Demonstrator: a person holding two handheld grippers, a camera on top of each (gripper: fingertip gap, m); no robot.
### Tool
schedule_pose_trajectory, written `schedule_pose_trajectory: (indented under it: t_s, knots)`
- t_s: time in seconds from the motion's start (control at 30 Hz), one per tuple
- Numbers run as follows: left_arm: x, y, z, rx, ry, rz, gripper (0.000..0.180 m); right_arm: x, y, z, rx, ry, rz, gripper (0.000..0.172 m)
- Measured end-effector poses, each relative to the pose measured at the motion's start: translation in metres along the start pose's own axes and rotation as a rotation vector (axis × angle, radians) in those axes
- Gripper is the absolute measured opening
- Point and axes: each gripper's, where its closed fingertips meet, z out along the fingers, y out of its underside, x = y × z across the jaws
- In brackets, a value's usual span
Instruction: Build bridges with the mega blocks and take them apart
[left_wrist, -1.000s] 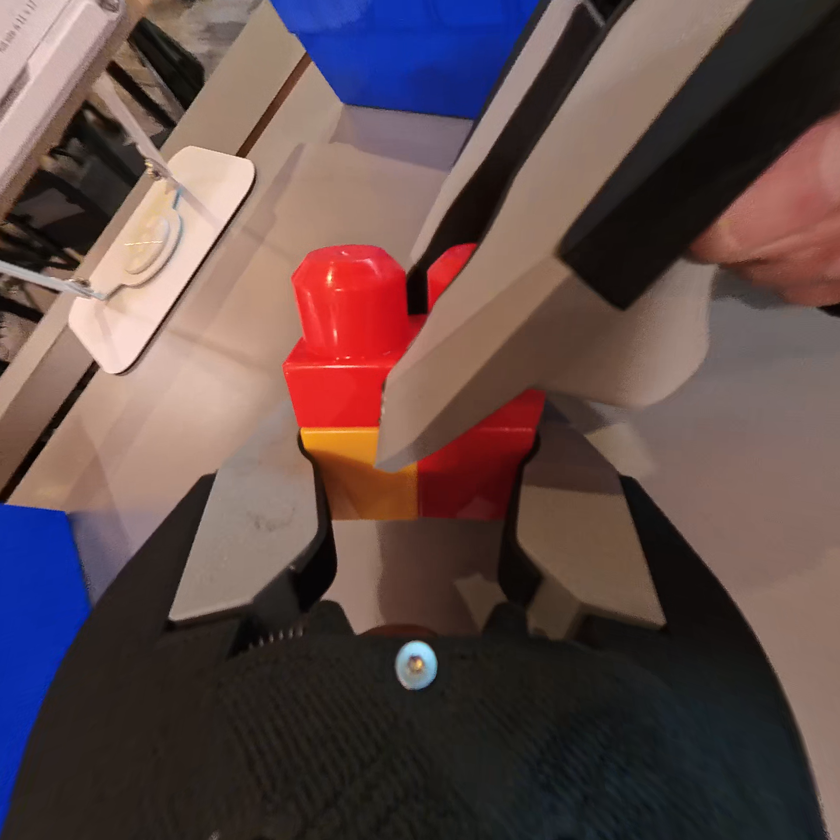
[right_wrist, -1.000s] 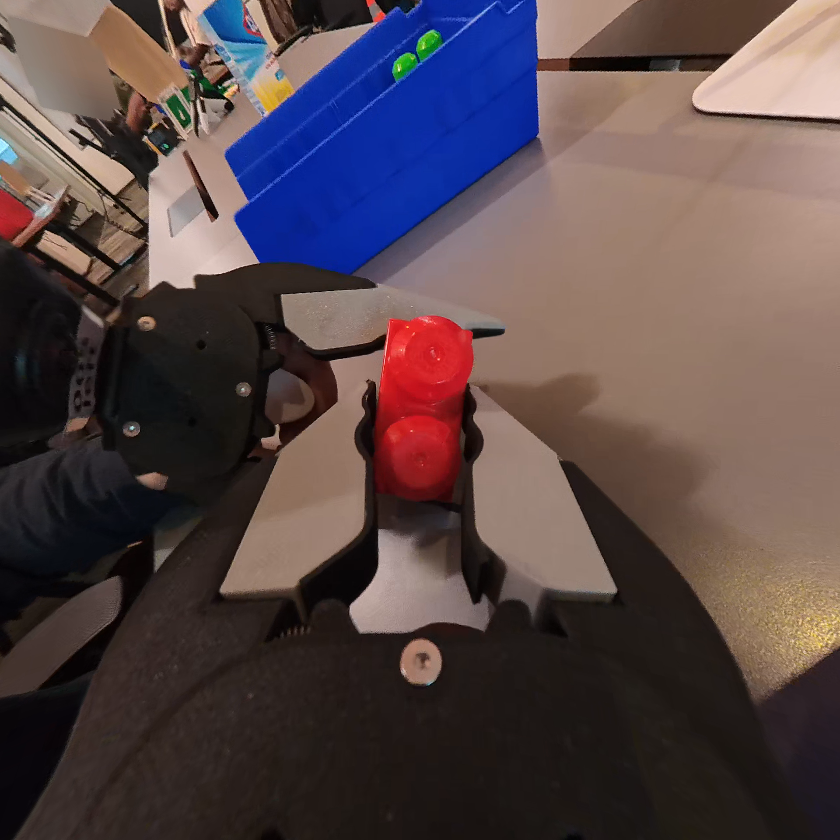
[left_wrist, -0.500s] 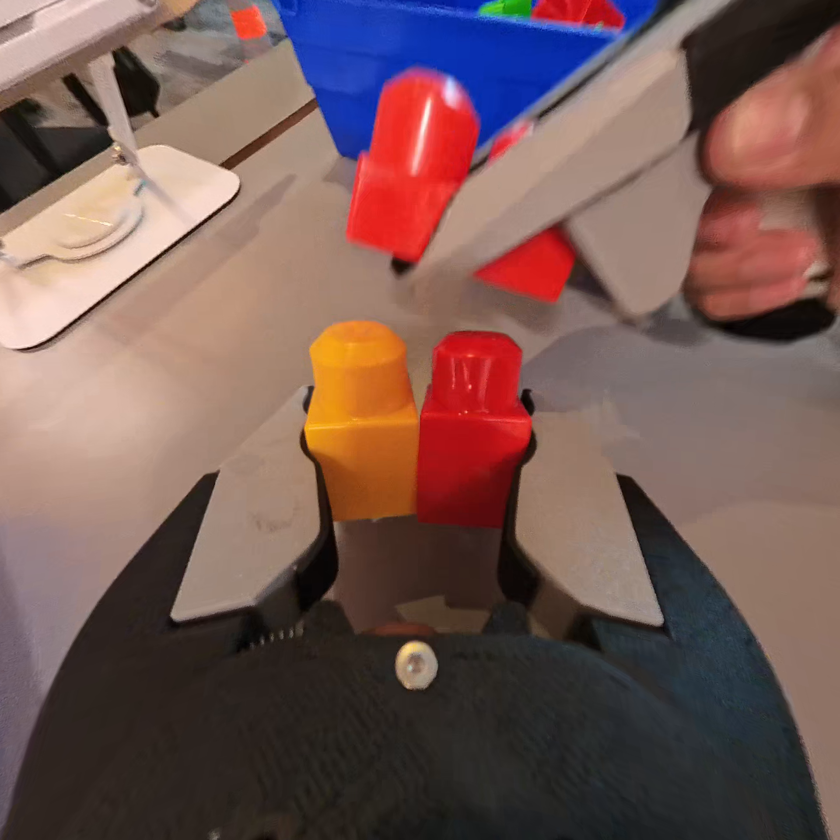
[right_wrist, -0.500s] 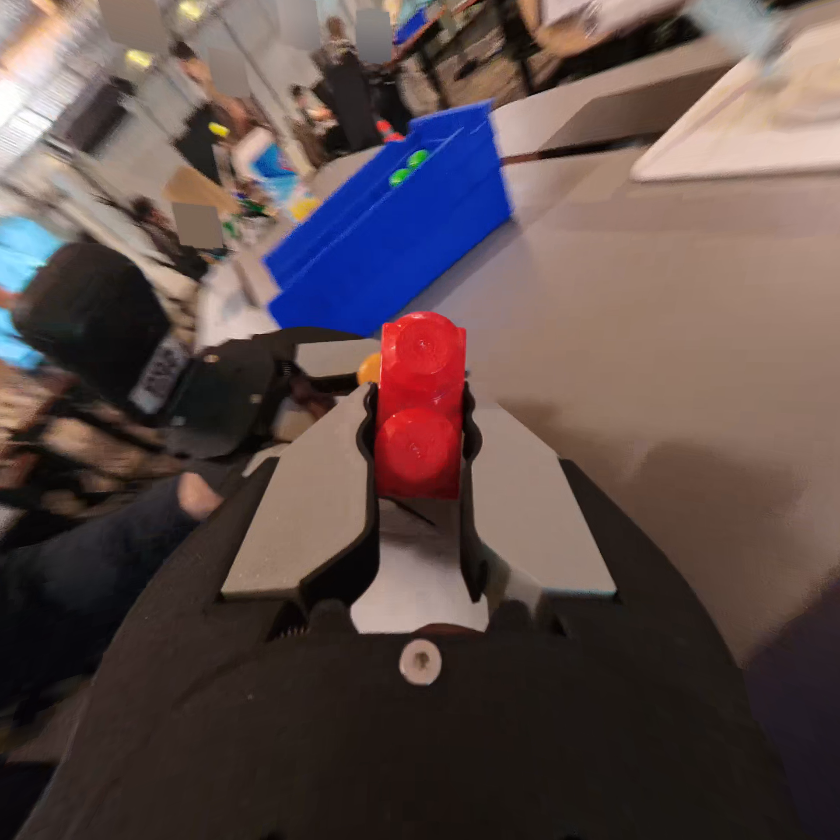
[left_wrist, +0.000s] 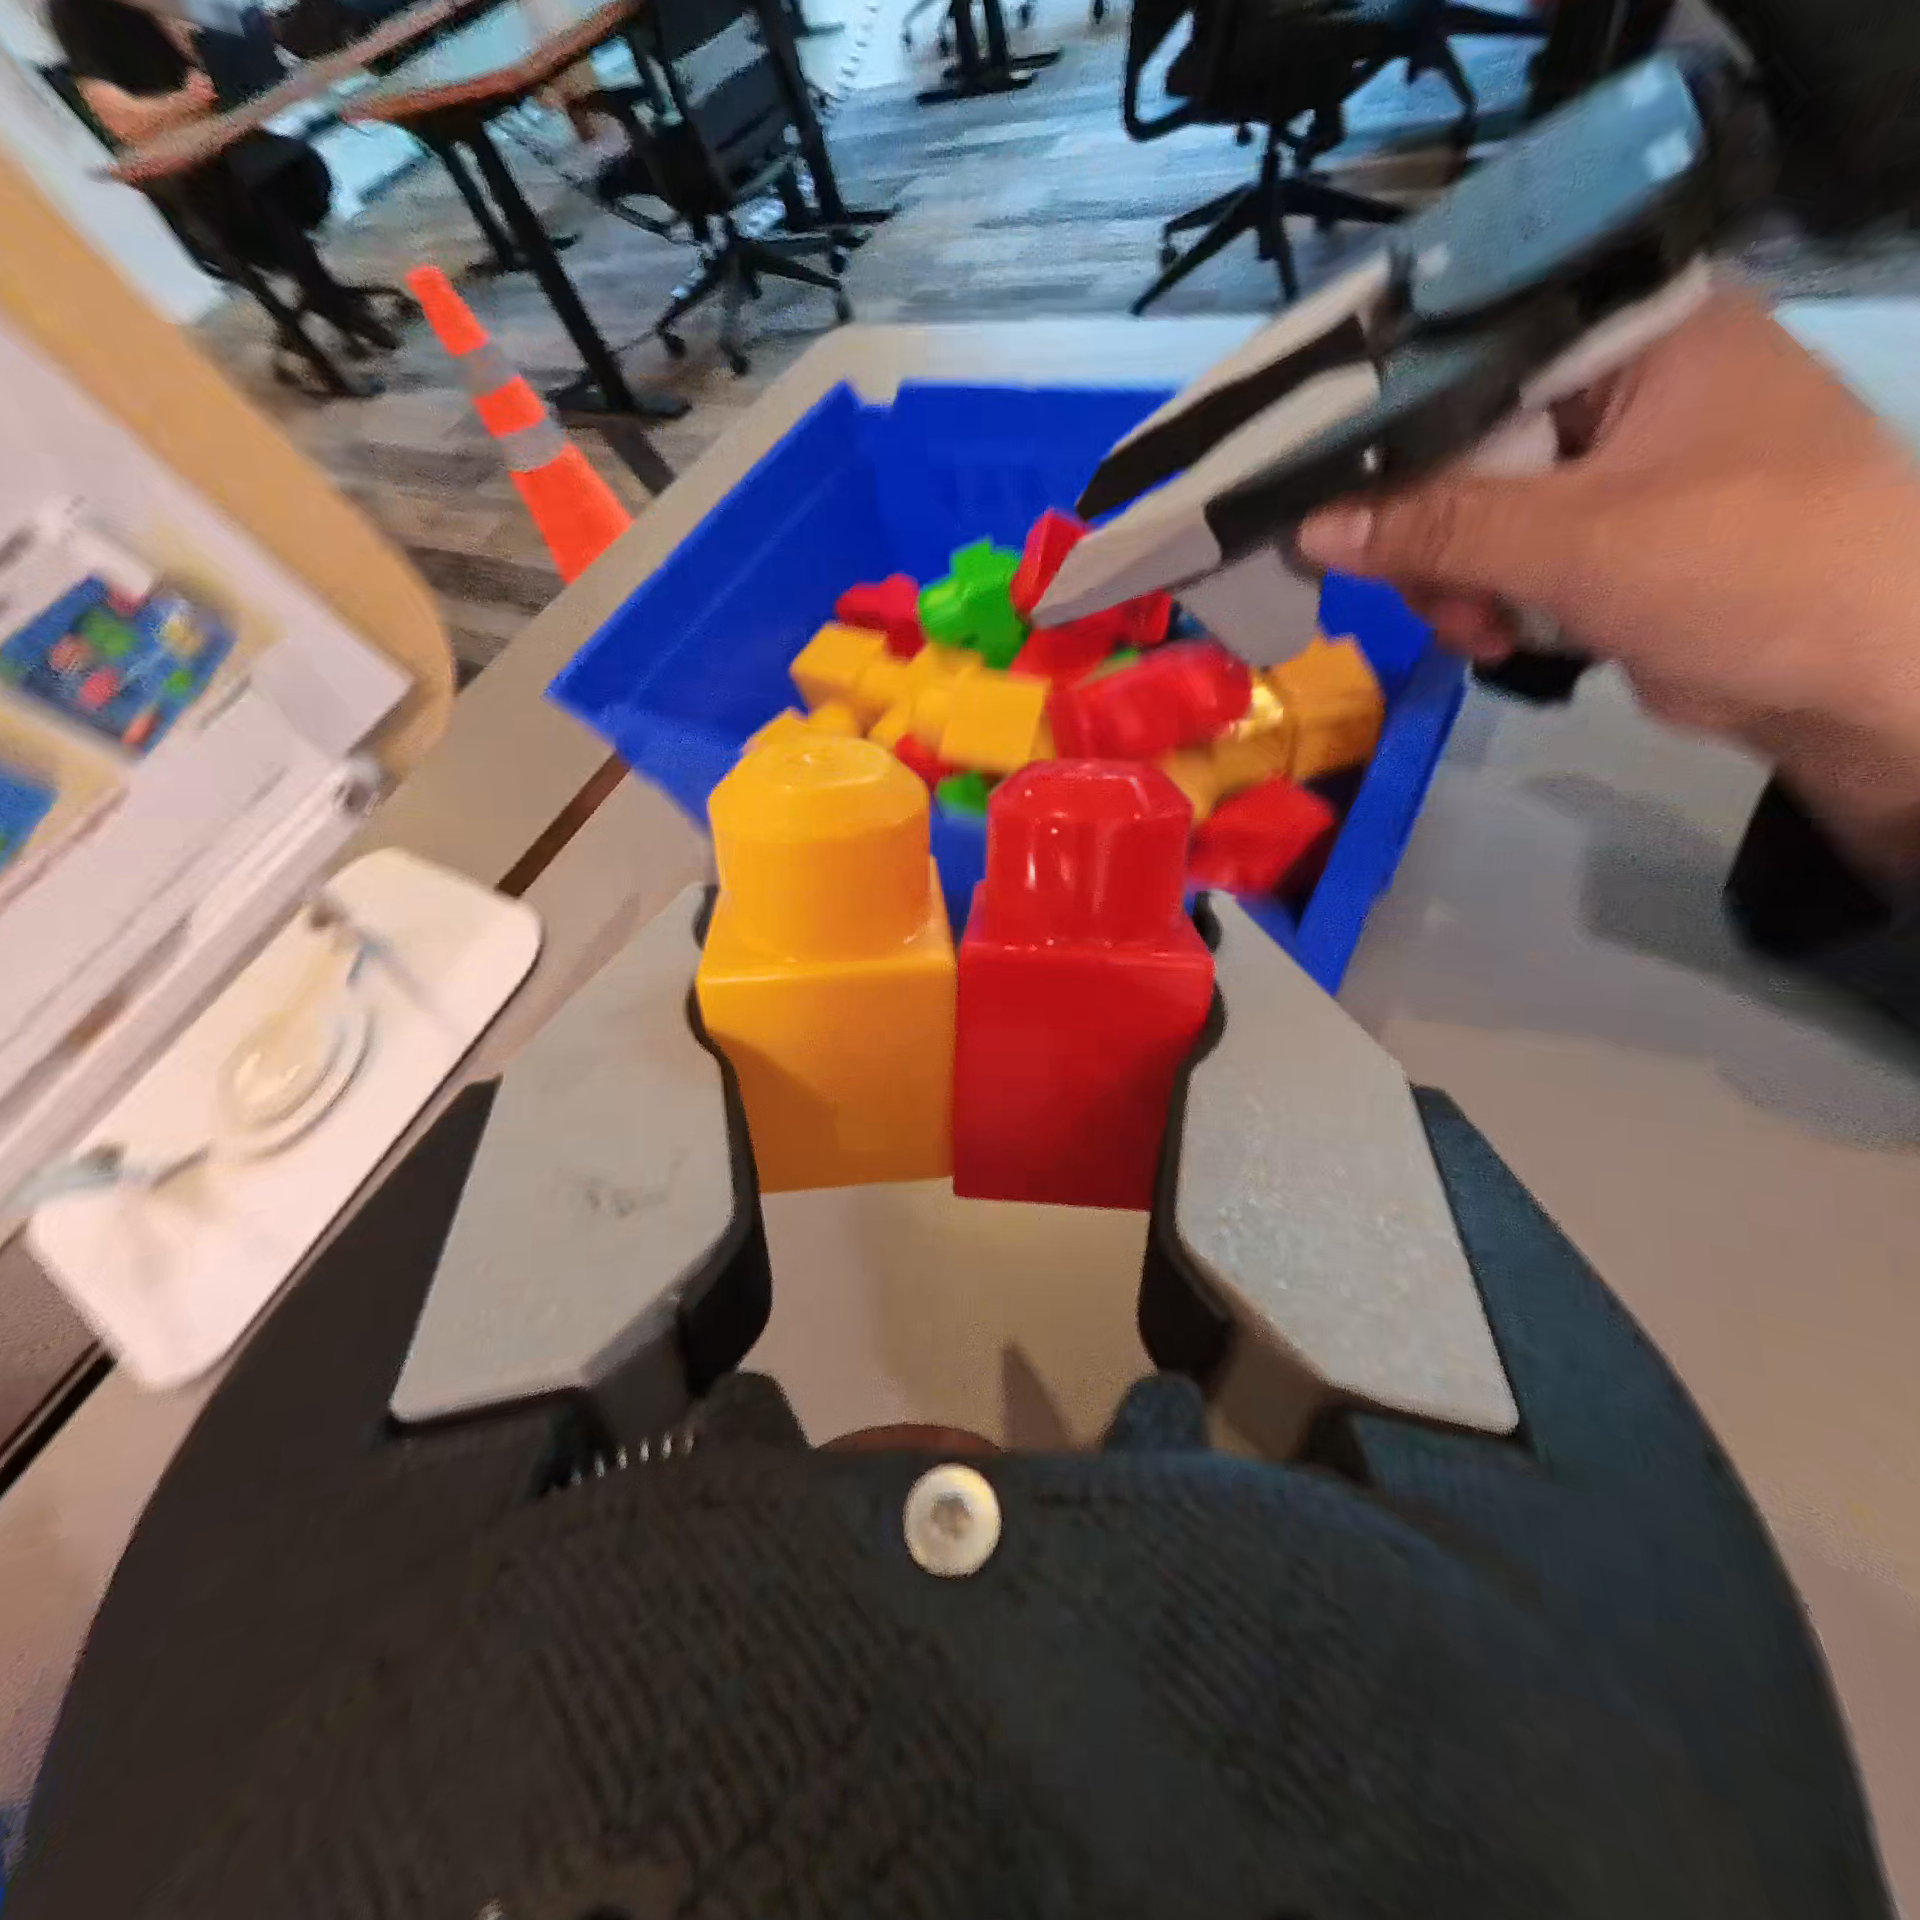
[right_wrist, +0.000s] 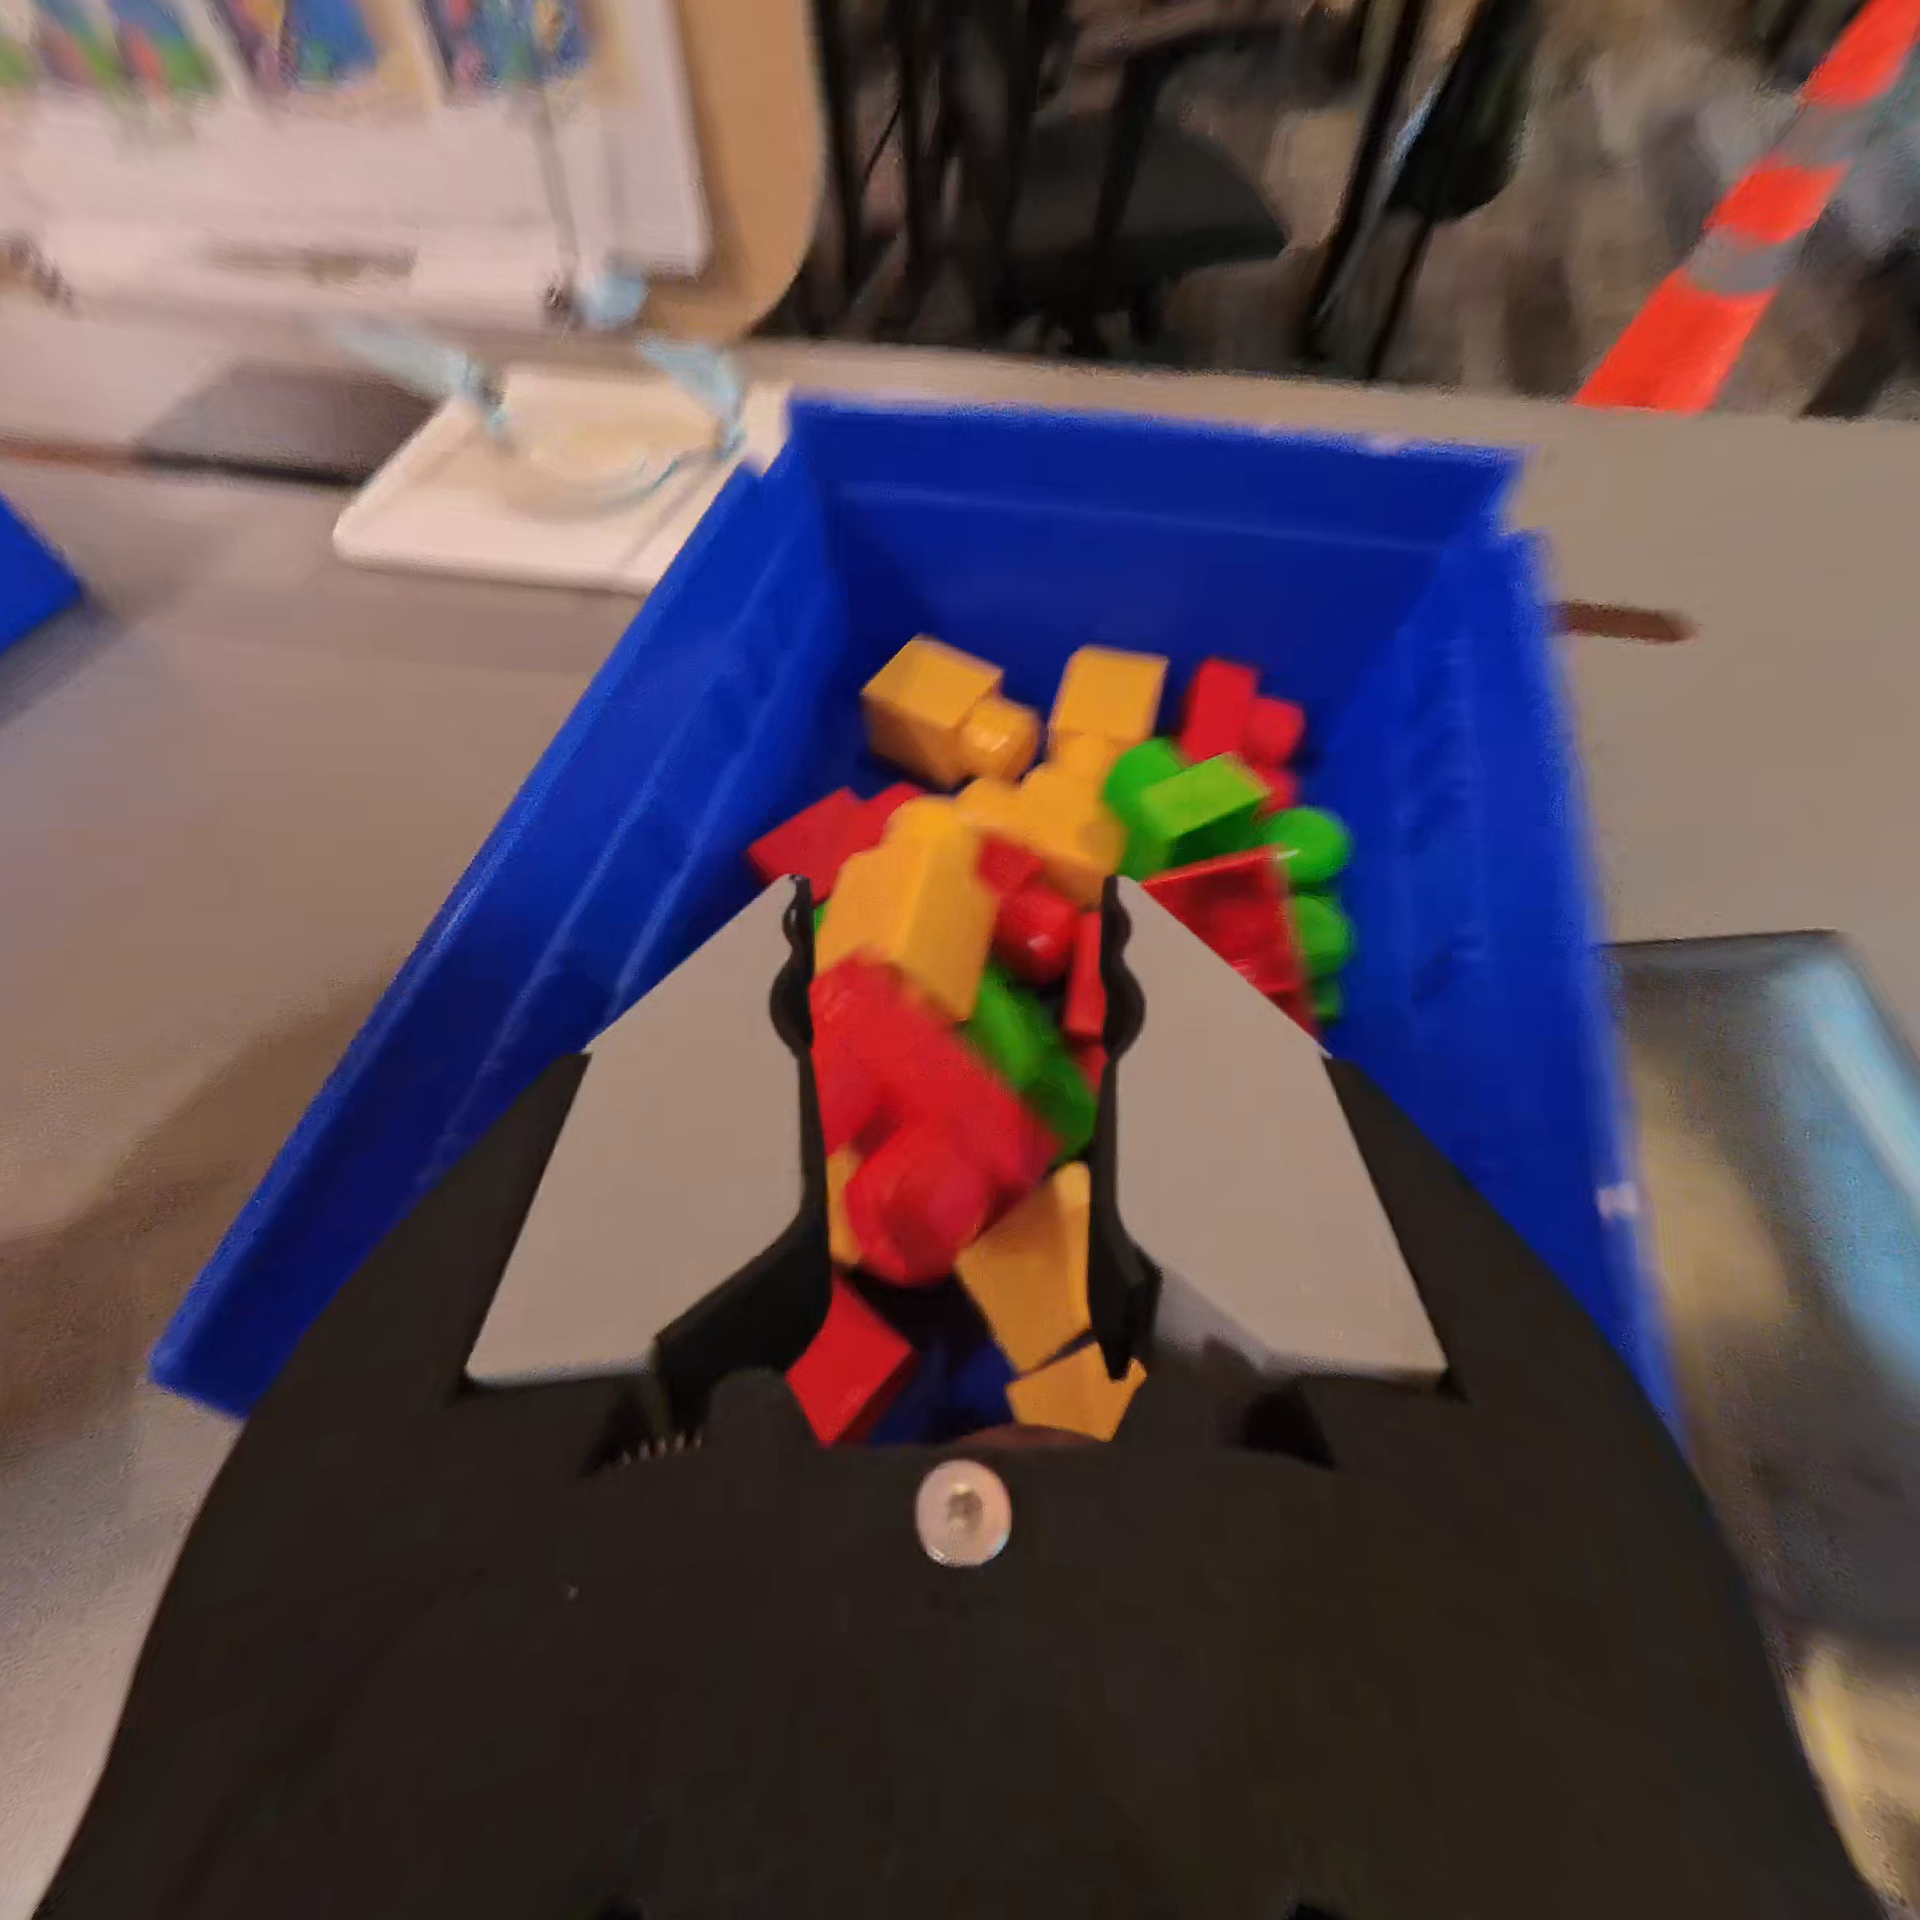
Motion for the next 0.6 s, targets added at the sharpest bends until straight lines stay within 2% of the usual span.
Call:
schedule_pose_trajectory:
  t_s: [0.13,0.2,0.3,0.37,0.43,0.5,0.6]
  knots:
    - [-0.001,-0.059,0.075,-0.057,0.114,-0.165,0.089,0.035,-0.030,-0.038,0.258,0.060,0.108,0.044]
    - [0.001,-0.067,0.105,-0.109,0.162,-0.284,0.105,0.040,-0.033,-0.044,0.290,0.066,0.114,0.043]
    - [0.005,-0.076,0.111,-0.079,0.207,-0.364,0.107,0.042,-0.029,-0.040,0.265,0.077,0.103,0.043]
    - [-0.009,-0.074,0.093,-0.027,0.156,-0.356,0.108,0.037,-0.029,-0.038,0.260,0.053,0.104,0.043]
    - [-0.035,-0.064,0.058,0.013,0.091,-0.349,0.108,0.030,-0.030,-0.036,0.258,0.032,0.097,0.043]
    - [-0.073,-0.051,0.007,0.063,-0.012,-0.335,0.108,0.019,-0.031,-0.034,0.257,-0.003,0.089,0.042]
    - [-0.153,-0.013,-0.088,0.088,-0.259,-0.316,0.107,0.000,-0.030,-0.029,0.233,-0.050,0.059,0.042]
